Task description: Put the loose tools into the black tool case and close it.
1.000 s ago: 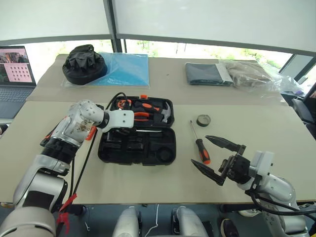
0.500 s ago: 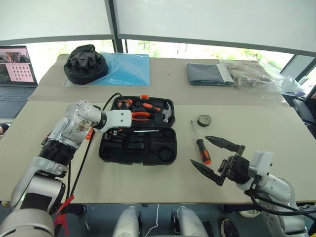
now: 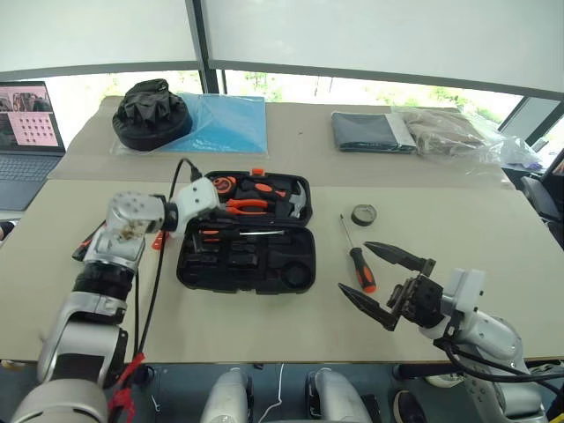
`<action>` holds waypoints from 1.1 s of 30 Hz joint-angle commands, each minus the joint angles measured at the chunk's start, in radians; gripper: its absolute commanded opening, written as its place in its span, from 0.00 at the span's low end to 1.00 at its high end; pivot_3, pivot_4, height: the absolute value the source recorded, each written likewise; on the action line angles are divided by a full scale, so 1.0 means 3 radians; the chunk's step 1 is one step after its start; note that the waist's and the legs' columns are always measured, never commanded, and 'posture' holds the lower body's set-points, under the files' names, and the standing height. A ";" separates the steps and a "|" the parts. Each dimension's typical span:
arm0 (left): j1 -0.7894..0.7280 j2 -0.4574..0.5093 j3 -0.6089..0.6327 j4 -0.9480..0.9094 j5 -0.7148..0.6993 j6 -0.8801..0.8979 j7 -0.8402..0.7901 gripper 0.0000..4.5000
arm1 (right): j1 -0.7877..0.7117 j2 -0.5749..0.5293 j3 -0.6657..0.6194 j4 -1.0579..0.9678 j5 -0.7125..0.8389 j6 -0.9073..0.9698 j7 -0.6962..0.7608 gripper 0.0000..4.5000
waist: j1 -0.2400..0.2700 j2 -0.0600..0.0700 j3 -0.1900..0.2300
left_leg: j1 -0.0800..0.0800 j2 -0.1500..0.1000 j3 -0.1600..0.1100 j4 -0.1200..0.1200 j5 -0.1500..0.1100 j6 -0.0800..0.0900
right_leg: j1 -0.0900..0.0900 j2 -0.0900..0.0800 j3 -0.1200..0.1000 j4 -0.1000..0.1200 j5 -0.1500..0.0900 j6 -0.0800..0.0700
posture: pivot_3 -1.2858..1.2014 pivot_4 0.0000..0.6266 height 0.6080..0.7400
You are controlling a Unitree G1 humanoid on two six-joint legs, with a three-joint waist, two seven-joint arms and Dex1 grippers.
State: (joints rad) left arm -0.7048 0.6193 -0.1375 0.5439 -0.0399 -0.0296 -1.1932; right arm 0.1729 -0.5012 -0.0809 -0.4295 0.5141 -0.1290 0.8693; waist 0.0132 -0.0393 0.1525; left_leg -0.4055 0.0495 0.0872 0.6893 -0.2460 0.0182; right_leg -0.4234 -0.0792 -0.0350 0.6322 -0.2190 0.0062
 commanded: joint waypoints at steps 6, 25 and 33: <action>0.0069 -0.0099 -0.0042 0.0086 0.0013 -0.0131 0.0037 0.01 | -0.0056 0.0005 -0.0048 -0.0075 0.0020 -0.0024 -0.0019 1.00 | 0.0008 0.0000 0.0000 | 0.0000 -0.0001 0.0000 0.0007 -0.0002 0.0002 | 0.0004 -0.0001 0.0000 0.0001 0.0000 0.0000 | 0.52 0.24 1.00; 0.0448 -0.0103 0.0494 -0.0261 -0.0762 -0.0469 -0.0241 0.24 | 0.0245 -0.0024 -0.0442 -0.0152 -0.0027 0.0144 -0.0352 1.00 | 0.0026 0.0037 -0.0044 | 0.0000 -0.0001 0.0001 0.0011 -0.0008 0.0011 | 0.0005 -0.0003 0.0004 -0.0001 0.0000 0.0002 | 0.52 0.24 1.00; 0.1408 0.0681 0.1305 -0.0828 -0.1697 -0.0063 -0.1234 0.87 | 0.1283 -0.0071 -0.1117 -0.0283 -0.0216 0.0402 -0.0641 1.00 | -0.0029 0.0042 -0.0045 | 0.0017 0.0006 -0.0005 -0.0005 -0.0010 0.0009 | 0.0003 0.0001 0.0024 0.0000 -0.0004 0.0002 | 0.52 0.24 1.00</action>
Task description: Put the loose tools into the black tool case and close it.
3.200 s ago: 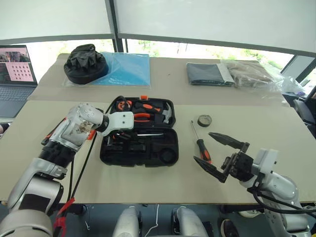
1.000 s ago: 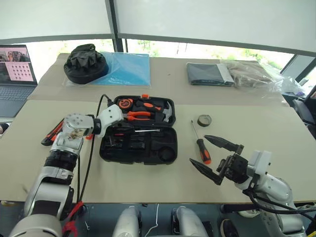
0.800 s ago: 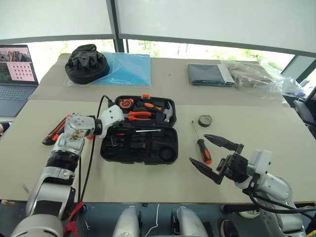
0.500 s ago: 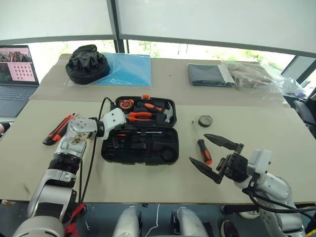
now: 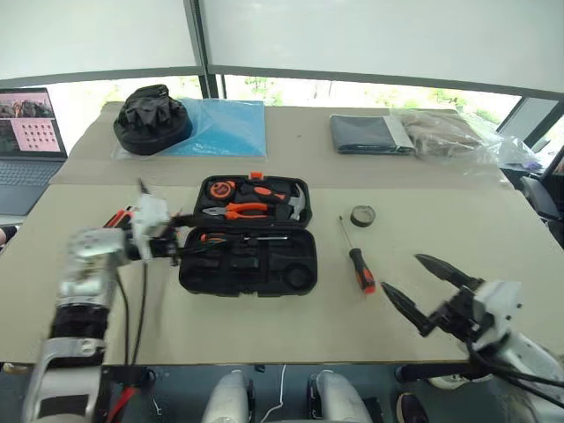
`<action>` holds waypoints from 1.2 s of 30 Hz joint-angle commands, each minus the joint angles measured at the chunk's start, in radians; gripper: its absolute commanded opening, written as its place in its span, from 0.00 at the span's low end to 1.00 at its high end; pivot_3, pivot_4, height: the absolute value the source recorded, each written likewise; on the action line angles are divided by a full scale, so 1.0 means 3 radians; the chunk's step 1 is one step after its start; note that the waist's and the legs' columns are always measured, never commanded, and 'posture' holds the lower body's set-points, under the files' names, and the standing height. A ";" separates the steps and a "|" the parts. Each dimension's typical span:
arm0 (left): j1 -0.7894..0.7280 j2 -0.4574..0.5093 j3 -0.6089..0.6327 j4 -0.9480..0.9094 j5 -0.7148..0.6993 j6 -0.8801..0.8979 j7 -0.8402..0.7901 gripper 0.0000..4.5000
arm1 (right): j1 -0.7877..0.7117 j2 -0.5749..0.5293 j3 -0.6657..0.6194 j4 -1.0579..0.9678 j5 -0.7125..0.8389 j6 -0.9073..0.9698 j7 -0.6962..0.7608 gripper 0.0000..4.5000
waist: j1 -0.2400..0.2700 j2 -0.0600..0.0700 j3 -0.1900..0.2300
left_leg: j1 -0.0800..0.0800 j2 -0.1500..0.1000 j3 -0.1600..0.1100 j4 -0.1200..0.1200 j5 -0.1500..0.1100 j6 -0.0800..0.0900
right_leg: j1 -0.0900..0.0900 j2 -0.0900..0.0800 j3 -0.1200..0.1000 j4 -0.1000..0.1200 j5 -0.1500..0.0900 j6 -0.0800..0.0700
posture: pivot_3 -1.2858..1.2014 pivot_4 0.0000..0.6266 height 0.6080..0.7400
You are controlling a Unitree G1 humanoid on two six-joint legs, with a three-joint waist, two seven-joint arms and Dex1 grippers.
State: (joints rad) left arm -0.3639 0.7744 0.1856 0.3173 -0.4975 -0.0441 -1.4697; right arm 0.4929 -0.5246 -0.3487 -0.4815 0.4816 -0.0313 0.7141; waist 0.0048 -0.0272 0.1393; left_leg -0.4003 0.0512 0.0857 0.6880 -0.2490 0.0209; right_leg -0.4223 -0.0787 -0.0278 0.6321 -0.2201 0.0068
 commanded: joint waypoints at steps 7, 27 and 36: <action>0.0895 0.0412 0.0337 -0.0329 -0.0455 -0.0193 -0.0482 0.99 | 0.0607 0.0145 -0.0359 0.0031 -0.0117 0.0224 -0.0200 1.00 | 0.0042 0.0001 -0.0002 | 0.0015 0.0003 0.0010 -0.0010 0.0000 -0.0002 | 0.0000 -0.0010 0.0016 -0.0003 -0.0025 0.0001 | 0.52 0.24 1.00; 0.1201 -0.0072 0.0354 -0.0948 -0.0429 -0.0122 -0.0075 1.00 | -0.3091 -0.0532 0.1099 0.0330 0.0731 0.4655 -0.1506 0.88 | -0.0014 -0.0009 0.0003 | -0.0012 -0.0004 0.0029 -0.0029 -0.0002 0.0003 | -0.0038 0.0005 0.0042 -0.0011 0.0006 -0.0003 | 0.52 0.24 1.00; 0.1306 -0.0092 0.0387 -0.0995 -0.0393 -0.0197 -0.0018 1.00 | -0.3170 -0.0514 0.1405 0.0483 0.0269 0.4809 -0.1646 0.26 | -0.0006 -0.0010 0.0002 | -0.0034 -0.0006 0.0032 -0.0025 -0.0003 0.0006 | -0.0054 0.0000 0.0046 -0.0014 0.0013 0.0008 | 0.52 0.24 1.00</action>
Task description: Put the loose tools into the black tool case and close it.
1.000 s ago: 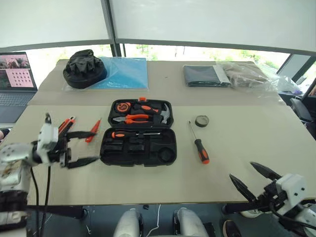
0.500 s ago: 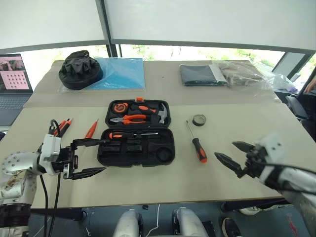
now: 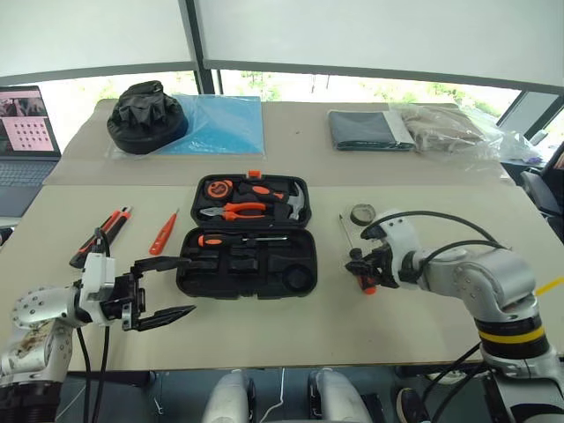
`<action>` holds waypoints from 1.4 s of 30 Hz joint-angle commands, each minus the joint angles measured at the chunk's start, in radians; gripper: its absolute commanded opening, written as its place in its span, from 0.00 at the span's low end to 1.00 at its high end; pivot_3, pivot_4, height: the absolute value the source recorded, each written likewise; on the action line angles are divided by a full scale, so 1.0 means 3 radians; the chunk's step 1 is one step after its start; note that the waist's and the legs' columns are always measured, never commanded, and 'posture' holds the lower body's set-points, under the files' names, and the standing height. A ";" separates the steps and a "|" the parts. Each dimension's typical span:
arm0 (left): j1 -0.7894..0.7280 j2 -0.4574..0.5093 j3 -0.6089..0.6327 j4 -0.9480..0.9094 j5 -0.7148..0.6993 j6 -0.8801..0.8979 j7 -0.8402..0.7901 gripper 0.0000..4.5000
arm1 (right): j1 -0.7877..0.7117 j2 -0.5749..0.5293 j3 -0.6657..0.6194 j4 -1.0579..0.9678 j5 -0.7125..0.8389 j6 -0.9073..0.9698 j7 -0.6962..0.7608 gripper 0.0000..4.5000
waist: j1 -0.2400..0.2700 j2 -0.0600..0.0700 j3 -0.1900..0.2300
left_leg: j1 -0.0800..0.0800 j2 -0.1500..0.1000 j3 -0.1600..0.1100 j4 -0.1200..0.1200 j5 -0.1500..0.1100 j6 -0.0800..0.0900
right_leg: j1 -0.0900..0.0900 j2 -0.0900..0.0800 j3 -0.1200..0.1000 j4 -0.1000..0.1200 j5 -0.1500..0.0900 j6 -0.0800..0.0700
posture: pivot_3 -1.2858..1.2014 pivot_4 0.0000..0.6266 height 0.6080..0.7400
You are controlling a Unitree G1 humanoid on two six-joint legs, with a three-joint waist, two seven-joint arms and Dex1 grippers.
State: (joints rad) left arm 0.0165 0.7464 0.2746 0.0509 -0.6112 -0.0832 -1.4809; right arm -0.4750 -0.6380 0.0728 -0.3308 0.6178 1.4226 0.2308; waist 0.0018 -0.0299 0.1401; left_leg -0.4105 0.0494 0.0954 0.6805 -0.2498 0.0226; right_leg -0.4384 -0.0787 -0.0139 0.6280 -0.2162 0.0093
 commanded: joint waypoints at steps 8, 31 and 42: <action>0.0223 -0.0031 0.0350 -0.0171 -0.0163 0.0084 0.0280 1.00 | 0.0210 -0.0782 -0.0101 -0.0494 -0.0273 -0.1747 0.1420 0.19 | -0.0006 -0.0001 0.0000 | 0.0002 0.0001 0.0001 0.0000 0.0000 0.0000 | 0.0000 0.0001 0.0002 -0.0001 -0.0001 0.0002 | 0.52 0.24 1.00; 0.0984 -0.0303 0.0649 -0.0663 -0.0096 0.0027 0.0796 1.00 | -0.1824 0.0575 0.2136 0.1725 -0.2091 -0.2915 0.2710 0.19 | -0.0048 -0.0006 0.0002 | 0.0010 0.0002 0.0010 -0.0001 0.0002 -0.0004 | -0.0003 0.0002 -0.0002 0.0008 0.0002 -0.0009 | 0.52 0.24 1.00; 0.0971 -0.0280 0.0642 -0.0672 -0.0070 0.0025 0.0806 1.00 | -0.1784 0.0836 0.2103 0.1936 -0.2376 -0.3062 0.2852 0.19 | -0.0056 -0.0005 0.0002 | 0.0012 0.0004 0.0011 -0.0002 0.0002 -0.0005 | -0.0003 0.0003 -0.0002 0.0011 0.0002 -0.0011 | 0.52 0.24 1.00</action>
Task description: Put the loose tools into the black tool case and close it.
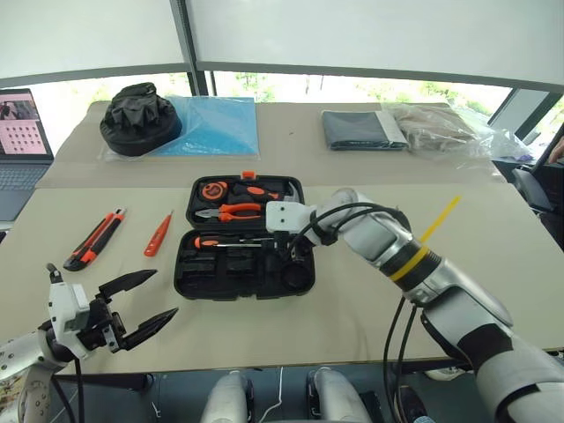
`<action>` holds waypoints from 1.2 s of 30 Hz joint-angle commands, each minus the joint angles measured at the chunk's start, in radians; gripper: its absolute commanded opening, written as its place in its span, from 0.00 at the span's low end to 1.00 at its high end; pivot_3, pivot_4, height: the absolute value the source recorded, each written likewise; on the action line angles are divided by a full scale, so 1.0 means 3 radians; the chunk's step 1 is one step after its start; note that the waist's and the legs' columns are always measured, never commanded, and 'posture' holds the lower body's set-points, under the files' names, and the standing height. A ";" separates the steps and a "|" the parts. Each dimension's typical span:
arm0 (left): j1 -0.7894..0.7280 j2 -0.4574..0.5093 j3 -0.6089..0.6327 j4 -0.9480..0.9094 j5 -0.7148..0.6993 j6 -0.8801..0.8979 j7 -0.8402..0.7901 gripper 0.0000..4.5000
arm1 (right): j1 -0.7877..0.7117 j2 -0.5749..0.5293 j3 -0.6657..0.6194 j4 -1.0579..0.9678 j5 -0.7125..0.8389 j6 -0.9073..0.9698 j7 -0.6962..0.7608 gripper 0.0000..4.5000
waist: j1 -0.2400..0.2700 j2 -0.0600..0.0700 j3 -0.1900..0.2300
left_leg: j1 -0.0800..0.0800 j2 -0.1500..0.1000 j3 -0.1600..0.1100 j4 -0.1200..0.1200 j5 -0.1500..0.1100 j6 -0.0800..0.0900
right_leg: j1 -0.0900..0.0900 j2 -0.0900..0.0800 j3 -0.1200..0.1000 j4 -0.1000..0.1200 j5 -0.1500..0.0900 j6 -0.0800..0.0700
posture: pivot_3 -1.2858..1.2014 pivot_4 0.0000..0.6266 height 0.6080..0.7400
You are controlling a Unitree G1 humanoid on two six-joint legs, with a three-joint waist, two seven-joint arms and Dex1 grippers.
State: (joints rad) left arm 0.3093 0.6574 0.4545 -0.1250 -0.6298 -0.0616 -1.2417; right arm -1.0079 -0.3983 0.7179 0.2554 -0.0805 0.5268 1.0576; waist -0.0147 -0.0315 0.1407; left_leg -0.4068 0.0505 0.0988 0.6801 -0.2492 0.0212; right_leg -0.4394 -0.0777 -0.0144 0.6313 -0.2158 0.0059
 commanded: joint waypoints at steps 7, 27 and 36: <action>-0.0024 0.0038 0.0049 -0.0038 0.0015 -0.0051 0.0010 1.00 | -0.0086 0.0007 -0.0343 -0.0116 0.0075 -0.0332 0.0373 0.77 | -0.0005 0.0000 0.0000 | 0.0000 0.0000 0.0001 -0.0002 0.0000 0.0000 | -0.0001 0.0000 0.0000 -0.0001 0.0000 0.0000 | 0.52 0.24 1.00; -0.0278 0.0027 -0.0040 0.0163 0.0133 -0.0065 0.0016 1.00 | 0.0390 0.0377 -0.1234 0.0652 0.0454 -0.1568 0.0120 0.02 | -0.0009 0.0000 0.0002 | 0.0000 0.0000 0.0020 -0.0003 0.0000 -0.0002 | -0.0002 0.0000 0.0002 0.0000 0.0000 -0.0001 | 0.52 0.24 1.00; -0.0280 0.0029 -0.0051 0.0139 0.0155 -0.0056 0.0041 1.00 | 0.0557 0.0492 -0.1157 0.0748 0.0331 -0.1700 0.0079 0.02 | -0.0022 0.0000 0.0002 | 0.0003 0.0003 0.0032 -0.0006 0.0000 -0.0002 | -0.0002 0.0000 0.0003 0.0001 -0.0001 -0.0002 | 0.52 0.24 1.00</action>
State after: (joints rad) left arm 0.2239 0.6608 0.4336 -0.0666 -0.5819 -0.0626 -1.2333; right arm -0.8361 -0.2549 0.3806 0.4944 0.0208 0.0394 1.0799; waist -0.0212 -0.0316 0.1412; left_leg -0.4060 0.0516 0.1085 0.6785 -0.2491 0.0205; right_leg -0.4401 -0.0778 -0.0133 0.6317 -0.2159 0.0053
